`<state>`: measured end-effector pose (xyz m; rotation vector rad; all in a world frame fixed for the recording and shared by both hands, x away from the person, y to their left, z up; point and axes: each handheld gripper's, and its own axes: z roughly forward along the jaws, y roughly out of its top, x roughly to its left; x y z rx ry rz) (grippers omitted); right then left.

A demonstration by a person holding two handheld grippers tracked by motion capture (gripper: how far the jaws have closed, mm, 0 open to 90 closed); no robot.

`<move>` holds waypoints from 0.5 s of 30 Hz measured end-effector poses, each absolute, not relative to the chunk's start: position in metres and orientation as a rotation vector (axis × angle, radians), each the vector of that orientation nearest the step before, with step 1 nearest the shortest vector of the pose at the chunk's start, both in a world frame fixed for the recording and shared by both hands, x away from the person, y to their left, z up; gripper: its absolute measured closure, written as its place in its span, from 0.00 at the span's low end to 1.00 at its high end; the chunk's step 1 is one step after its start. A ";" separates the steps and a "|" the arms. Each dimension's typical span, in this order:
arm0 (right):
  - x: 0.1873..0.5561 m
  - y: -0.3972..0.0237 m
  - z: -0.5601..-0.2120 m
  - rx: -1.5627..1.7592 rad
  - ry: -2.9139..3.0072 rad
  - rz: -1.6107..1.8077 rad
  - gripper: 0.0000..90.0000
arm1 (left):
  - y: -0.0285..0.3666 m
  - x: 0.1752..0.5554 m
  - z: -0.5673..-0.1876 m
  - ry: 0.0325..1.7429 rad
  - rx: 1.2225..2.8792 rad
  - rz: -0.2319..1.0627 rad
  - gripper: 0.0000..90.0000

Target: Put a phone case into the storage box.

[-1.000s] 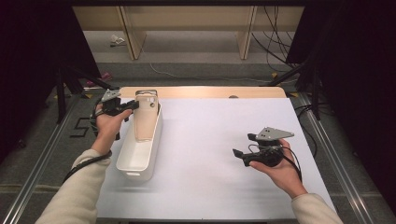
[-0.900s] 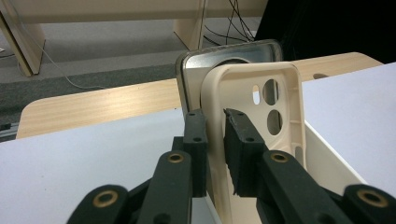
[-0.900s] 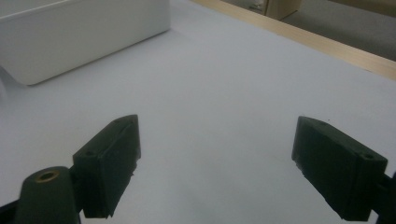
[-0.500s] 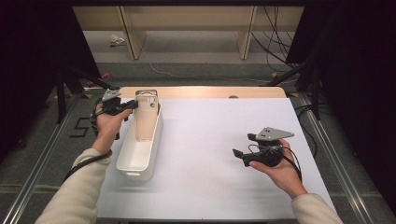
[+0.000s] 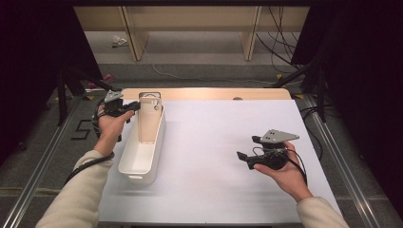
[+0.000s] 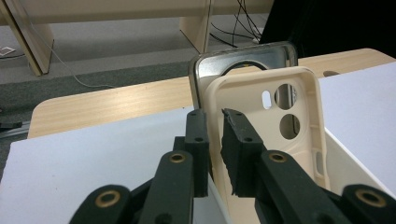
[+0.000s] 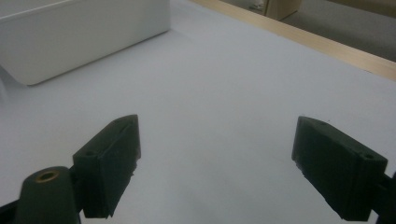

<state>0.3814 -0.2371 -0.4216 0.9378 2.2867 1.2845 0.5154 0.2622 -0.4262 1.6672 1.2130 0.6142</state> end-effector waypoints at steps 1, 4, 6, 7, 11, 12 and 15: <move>0.381 -0.237 -0.422 0.939 2.287 1.284 0.18 | 0.262 0.515 -0.426 1.213 1.667 0.615 0.88; 0.381 -0.237 -0.422 0.939 2.287 1.284 0.18 | 0.263 0.514 -0.425 1.210 1.670 0.621 0.88; 0.381 -0.237 -0.422 0.939 2.288 1.283 0.18 | 0.264 0.514 -0.425 1.207 1.670 0.624 0.87; 0.381 -0.237 -0.422 0.940 2.288 1.283 0.18 | 0.264 0.513 -0.425 1.205 1.671 0.625 0.87; 0.381 -0.237 -0.422 0.940 2.287 1.284 0.18 | 0.265 0.510 -0.423 1.197 1.676 0.637 0.85; 0.381 -0.237 -0.422 0.941 2.289 1.281 0.18 | 0.265 0.510 -0.422 1.194 1.677 0.637 0.83; 0.381 -0.237 -0.422 0.941 2.289 1.281 0.18 | 0.265 0.507 -0.421 1.189 1.675 0.636 0.79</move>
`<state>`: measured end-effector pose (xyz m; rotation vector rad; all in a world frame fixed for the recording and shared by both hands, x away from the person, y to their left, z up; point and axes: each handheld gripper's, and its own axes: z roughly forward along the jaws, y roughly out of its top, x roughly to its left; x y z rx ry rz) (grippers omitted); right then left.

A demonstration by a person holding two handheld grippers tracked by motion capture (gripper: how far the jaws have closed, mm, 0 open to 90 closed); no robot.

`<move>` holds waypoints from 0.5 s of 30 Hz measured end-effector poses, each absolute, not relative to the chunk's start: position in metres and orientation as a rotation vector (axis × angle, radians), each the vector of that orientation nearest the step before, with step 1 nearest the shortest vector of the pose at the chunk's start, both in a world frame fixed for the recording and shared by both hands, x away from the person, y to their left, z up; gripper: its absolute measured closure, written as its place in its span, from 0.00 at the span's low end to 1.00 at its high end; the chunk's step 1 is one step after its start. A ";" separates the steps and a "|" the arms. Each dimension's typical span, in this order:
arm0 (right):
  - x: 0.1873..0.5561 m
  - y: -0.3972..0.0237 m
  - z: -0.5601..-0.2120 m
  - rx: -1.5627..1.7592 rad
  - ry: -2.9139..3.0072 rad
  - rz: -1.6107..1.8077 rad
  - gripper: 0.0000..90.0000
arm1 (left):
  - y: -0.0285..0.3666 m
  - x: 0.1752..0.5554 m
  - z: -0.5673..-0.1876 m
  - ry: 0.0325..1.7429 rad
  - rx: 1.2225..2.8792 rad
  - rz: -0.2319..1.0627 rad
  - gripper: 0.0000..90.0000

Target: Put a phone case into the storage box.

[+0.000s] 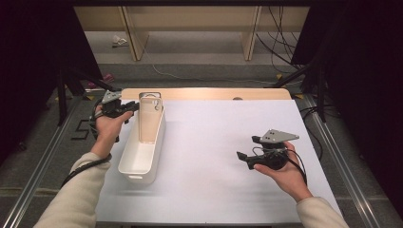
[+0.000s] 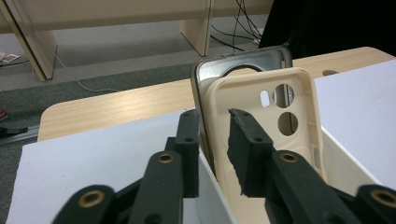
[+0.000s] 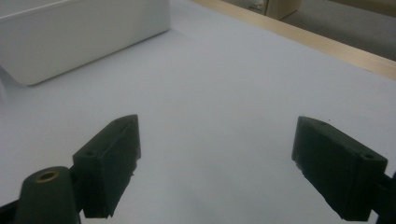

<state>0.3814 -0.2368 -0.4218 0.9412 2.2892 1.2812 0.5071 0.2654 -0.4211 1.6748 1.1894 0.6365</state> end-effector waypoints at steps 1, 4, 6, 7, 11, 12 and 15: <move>0.381 -0.237 -0.422 0.942 2.287 1.283 0.18 | 0.265 0.506 -0.421 1.186 1.679 0.639 0.78; 0.382 -0.237 -0.422 0.943 2.288 1.281 0.18 | 0.266 0.503 -0.421 1.191 1.673 0.642 0.73; 0.381 -0.237 -0.422 0.943 2.288 1.281 0.18 | 0.267 0.502 -0.421 1.197 1.667 0.638 0.69; 0.381 -0.237 -0.422 0.943 2.287 1.281 0.18 | 0.267 0.501 -0.421 1.201 1.661 0.639 0.67; 0.382 -0.237 -0.422 0.946 2.286 1.281 0.18 | 0.268 0.497 -0.418 1.201 1.660 0.650 0.57; 0.382 -0.237 -0.422 0.946 2.286 1.281 0.18 | 0.269 0.497 -0.417 1.203 1.657 0.647 0.53; 0.382 -0.237 -0.422 0.946 2.286 1.281 0.18 | 0.269 0.494 -0.414 1.210 1.649 0.650 0.44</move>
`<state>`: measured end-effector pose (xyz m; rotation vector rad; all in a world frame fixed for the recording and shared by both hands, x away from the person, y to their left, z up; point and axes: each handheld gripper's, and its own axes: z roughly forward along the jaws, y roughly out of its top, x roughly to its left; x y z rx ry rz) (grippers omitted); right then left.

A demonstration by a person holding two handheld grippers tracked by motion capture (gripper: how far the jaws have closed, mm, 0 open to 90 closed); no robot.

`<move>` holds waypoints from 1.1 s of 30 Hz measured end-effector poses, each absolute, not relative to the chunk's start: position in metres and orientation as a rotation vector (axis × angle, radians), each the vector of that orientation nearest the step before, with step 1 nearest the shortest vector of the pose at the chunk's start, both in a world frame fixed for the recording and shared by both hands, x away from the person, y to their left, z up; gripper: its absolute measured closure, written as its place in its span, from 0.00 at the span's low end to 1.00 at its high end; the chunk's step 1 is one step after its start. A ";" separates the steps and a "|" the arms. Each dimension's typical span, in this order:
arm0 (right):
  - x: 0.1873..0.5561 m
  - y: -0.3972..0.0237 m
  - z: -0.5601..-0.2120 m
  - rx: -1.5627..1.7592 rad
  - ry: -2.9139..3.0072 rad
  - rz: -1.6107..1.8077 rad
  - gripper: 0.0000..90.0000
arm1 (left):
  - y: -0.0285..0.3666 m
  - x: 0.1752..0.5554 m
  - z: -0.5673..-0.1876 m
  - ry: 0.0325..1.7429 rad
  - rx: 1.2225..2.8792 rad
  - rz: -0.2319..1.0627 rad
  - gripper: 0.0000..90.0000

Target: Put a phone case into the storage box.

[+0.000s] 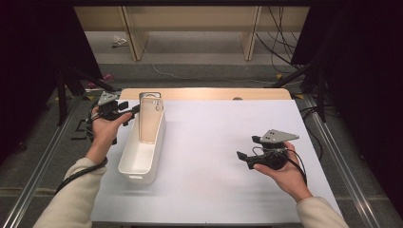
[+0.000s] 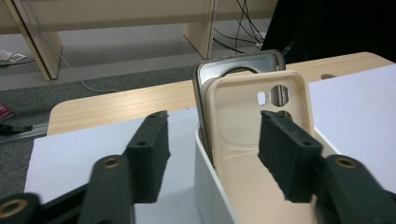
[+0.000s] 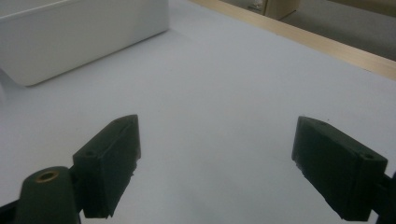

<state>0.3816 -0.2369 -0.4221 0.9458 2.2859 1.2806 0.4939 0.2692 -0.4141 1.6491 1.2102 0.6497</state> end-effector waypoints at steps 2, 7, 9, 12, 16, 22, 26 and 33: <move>0.382 -0.237 -0.422 0.946 2.286 1.281 0.18 | 0.269 0.492 -0.413 1.212 1.667 0.658 0.38; 0.381 -0.237 -0.422 0.946 2.286 1.280 0.18 | 0.269 0.490 -0.410 1.217 1.668 0.678 0.30; 0.381 -0.237 -0.422 0.946 2.284 1.280 0.18 | 0.269 0.488 -0.409 1.212 1.667 0.675 0.29; 0.382 -0.237 -0.422 0.946 2.284 1.281 0.18 | 0.268 0.486 -0.408 1.206 1.672 0.675 0.26; 0.381 -0.237 -0.422 0.946 2.284 1.282 0.18 | 0.266 0.483 -0.406 1.204 1.679 0.667 0.20; 0.382 -0.238 -0.422 0.948 2.284 1.283 0.18 | 0.266 0.476 -0.406 1.198 1.690 0.660 0.14; 0.382 -0.238 -0.422 0.948 2.283 1.282 0.18 | 0.265 0.471 -0.404 1.188 1.692 0.654 0.10; 0.382 -0.238 -0.422 0.948 2.280 1.283 0.18 | 0.258 0.459 -0.400 1.146 1.694 0.637 0.08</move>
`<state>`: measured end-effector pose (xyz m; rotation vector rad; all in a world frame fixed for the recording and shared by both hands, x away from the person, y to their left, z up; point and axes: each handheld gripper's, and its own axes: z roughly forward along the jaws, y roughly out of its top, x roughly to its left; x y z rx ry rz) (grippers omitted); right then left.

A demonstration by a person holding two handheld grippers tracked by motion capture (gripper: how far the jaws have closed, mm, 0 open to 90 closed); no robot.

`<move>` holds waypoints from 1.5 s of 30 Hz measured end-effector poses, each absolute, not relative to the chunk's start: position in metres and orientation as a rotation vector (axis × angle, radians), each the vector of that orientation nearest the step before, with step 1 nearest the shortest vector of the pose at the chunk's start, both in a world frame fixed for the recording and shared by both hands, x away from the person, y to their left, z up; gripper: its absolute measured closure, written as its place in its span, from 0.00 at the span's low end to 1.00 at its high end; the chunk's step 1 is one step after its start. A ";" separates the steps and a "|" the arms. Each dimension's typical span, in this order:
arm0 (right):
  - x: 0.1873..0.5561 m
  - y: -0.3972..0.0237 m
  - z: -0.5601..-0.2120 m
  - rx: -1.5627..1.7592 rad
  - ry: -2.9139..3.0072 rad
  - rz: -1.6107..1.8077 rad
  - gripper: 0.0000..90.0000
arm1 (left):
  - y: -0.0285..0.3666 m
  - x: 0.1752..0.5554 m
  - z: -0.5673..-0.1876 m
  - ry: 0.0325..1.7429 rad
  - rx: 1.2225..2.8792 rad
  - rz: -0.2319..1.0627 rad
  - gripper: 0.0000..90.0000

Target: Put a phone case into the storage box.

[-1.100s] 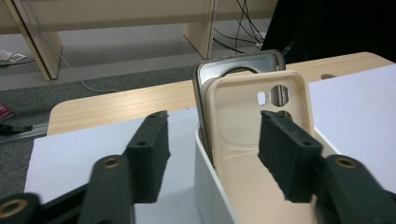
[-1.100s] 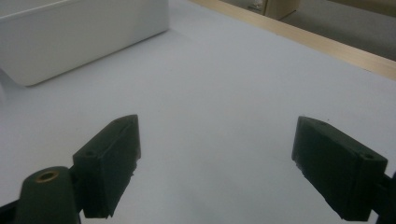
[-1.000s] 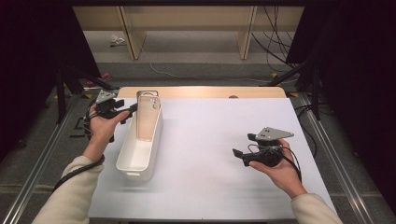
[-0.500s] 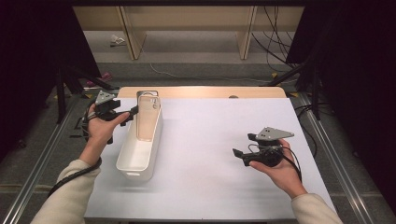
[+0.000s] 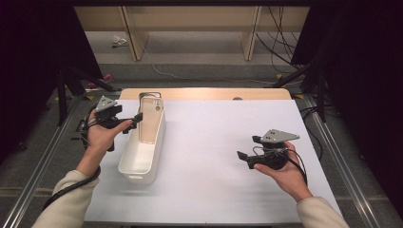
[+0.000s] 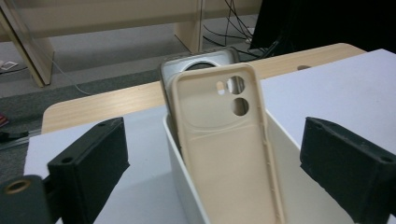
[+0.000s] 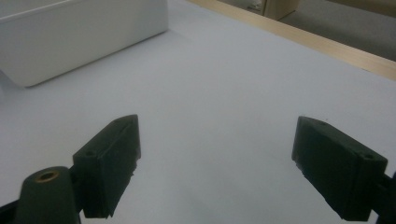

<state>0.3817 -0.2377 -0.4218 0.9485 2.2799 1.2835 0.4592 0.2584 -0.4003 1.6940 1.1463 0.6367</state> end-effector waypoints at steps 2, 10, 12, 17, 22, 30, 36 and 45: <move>0.382 -0.238 -0.422 0.949 2.281 1.283 0.18 | 0.257 0.456 -0.400 1.140 1.702 0.639 0.06; 0.382 -0.239 -0.421 0.950 2.279 1.286 0.18 | 0.251 0.445 -0.396 1.106 1.724 0.643 0.03; 0.382 -0.239 -0.421 0.952 2.279 1.287 0.18 | 0.250 0.442 -0.395 1.093 1.730 0.645 0.03; 0.382 -0.240 -0.421 0.954 2.277 1.291 0.18 | 0.246 0.433 -0.393 1.067 1.732 0.634 0.03; 0.382 -0.240 -0.421 0.956 2.277 1.294 0.18 | 0.242 0.424 -0.391 1.036 1.729 0.628 0.04; 0.382 -0.241 -0.420 0.957 2.272 1.302 0.18 | 0.239 0.408 -0.390 0.990 1.718 0.613 0.04; 0.381 -0.241 -0.419 0.956 2.271 1.304 0.18 | 0.239 0.395 -0.393 0.956 1.710 0.606 0.04; 0.379 -0.241 -0.419 0.954 2.271 1.309 0.18 | 0.239 0.377 -0.397 0.918 1.725 0.601 0.03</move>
